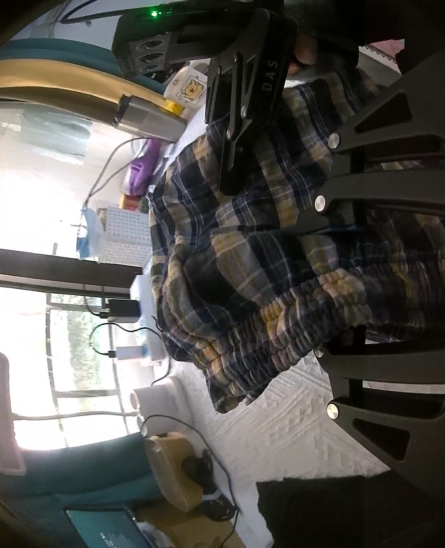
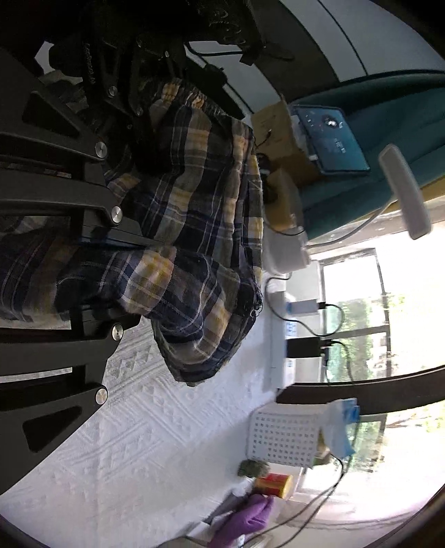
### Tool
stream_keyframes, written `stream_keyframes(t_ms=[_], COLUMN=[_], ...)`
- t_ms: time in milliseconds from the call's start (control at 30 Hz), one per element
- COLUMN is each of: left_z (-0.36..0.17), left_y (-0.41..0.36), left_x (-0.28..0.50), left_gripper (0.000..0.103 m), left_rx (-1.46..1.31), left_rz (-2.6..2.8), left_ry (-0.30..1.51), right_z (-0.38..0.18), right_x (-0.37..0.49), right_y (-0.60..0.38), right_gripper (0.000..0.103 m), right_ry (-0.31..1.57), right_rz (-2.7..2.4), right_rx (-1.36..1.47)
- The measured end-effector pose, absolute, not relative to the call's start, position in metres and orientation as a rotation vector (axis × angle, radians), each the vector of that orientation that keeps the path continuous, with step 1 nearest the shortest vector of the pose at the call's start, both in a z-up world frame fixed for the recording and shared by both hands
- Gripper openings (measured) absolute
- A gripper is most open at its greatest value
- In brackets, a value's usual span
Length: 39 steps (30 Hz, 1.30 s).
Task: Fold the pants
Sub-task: 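Lift the folded pants with both tools and carry them toward the black garment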
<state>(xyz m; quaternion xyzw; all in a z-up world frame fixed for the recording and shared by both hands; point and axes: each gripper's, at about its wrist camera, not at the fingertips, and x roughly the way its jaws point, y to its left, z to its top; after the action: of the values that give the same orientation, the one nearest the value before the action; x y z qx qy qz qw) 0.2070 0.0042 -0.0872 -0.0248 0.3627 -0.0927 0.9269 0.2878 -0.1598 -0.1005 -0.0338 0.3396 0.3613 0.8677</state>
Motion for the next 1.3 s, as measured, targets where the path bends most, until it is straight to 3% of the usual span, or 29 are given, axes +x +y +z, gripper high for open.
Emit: stream_keyframes(t_ms=[867,1300], left_z=[-0.028,0.001], left_y=[-0.008,0.033], left_x=[0.123,0.085], left_gripper=[0.036,0.037], left_rx=[0.042,0.018], left_rz=[-0.164,-0.098], left_ry=[0.589,0.483], right_z=[-0.034,0.007], right_x=[0.192,0.166], right_y=[-0.178,-0.145], right_gripper=[0.023,0.023], right_ry=[0.473,0.367], right_rz=[0.774,0.855], right_rx=[-0.089,-0.121])
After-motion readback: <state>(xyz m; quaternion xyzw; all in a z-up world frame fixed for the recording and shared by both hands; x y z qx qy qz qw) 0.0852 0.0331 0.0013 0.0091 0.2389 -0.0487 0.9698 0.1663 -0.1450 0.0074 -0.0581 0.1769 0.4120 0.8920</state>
